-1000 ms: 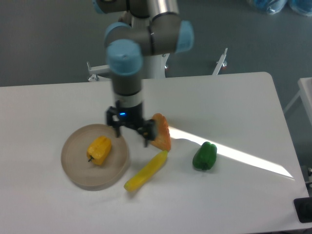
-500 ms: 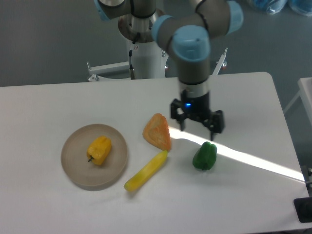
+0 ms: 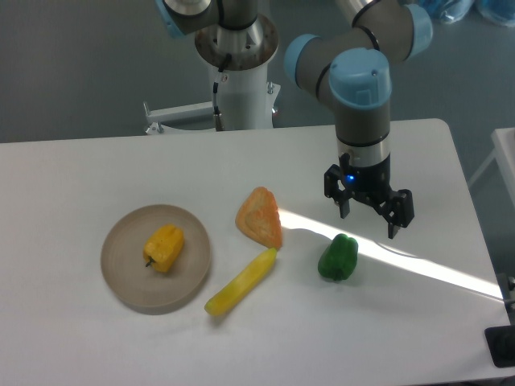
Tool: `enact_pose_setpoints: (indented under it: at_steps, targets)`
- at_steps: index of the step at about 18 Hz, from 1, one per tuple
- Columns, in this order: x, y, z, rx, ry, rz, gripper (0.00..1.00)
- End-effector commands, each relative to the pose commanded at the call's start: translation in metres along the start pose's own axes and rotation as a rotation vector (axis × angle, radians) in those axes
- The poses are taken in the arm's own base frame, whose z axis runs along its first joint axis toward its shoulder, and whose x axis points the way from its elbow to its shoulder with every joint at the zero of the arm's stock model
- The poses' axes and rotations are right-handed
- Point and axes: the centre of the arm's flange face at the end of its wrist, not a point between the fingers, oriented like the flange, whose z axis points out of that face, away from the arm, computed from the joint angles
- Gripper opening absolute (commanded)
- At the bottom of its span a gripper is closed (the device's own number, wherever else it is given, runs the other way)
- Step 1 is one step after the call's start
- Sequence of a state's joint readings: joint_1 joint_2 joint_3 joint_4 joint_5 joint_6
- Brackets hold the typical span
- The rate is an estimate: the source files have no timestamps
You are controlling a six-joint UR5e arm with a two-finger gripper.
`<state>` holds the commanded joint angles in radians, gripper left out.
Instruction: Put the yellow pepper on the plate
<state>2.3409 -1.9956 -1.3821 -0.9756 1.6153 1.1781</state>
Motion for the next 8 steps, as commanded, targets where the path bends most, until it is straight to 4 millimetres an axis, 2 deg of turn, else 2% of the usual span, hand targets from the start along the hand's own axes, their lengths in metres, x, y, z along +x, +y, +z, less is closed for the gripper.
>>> enact_pose_setpoints:
  at_steps: [8]
  targets:
    - [0.0011, -0.0008, 0.0019, 0.000, 0.000, -0.002, 1.00]
